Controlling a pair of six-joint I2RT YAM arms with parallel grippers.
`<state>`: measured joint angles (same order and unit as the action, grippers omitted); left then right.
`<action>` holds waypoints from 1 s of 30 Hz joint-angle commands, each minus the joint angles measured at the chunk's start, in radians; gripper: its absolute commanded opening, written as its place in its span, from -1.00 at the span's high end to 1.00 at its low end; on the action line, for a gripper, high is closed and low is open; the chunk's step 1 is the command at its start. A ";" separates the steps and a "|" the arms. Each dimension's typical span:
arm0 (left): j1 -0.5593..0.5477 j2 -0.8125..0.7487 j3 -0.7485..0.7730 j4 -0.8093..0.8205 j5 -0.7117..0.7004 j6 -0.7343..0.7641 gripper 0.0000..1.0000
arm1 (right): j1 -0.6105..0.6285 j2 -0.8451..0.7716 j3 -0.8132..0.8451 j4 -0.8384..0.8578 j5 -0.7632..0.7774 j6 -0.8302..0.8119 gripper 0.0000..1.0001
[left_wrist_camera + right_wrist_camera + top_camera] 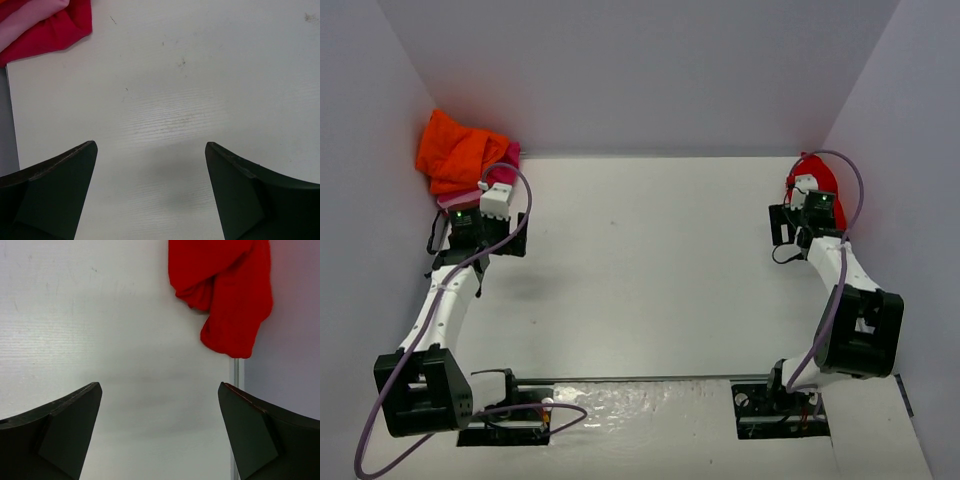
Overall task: Fold and stack the t-shirts
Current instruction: Grab crumpled tshirt from the corner of the board with the right arm
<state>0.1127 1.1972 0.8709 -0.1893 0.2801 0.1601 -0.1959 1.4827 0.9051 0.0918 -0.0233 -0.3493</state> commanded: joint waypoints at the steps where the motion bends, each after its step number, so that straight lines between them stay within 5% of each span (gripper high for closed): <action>1: 0.010 -0.046 0.003 0.038 0.022 0.039 -0.74 | -0.003 0.106 0.046 -0.011 0.064 -0.044 -0.98; 12: 0.008 -0.077 0.051 -0.037 0.042 0.061 -0.74 | -0.017 0.447 0.640 -0.069 0.353 -0.052 -0.83; 21: 0.008 -0.064 0.083 -0.056 0.044 0.064 -0.74 | -0.020 0.717 0.875 -0.226 0.358 -0.037 -0.47; 25: 0.007 -0.049 0.095 -0.049 0.045 0.064 -0.73 | -0.020 0.791 0.871 -0.278 0.295 -0.037 0.10; 28: 0.006 -0.040 0.093 -0.042 0.046 0.065 -0.73 | -0.019 0.826 0.881 -0.327 0.254 -0.046 0.92; 30: 0.002 -0.033 0.089 -0.034 0.048 0.065 -0.74 | -0.020 0.821 0.866 -0.346 0.222 -0.050 1.00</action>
<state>0.1127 1.1547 0.9092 -0.2650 0.3145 0.2092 -0.2102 2.3146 1.7712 -0.1394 0.2858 -0.4023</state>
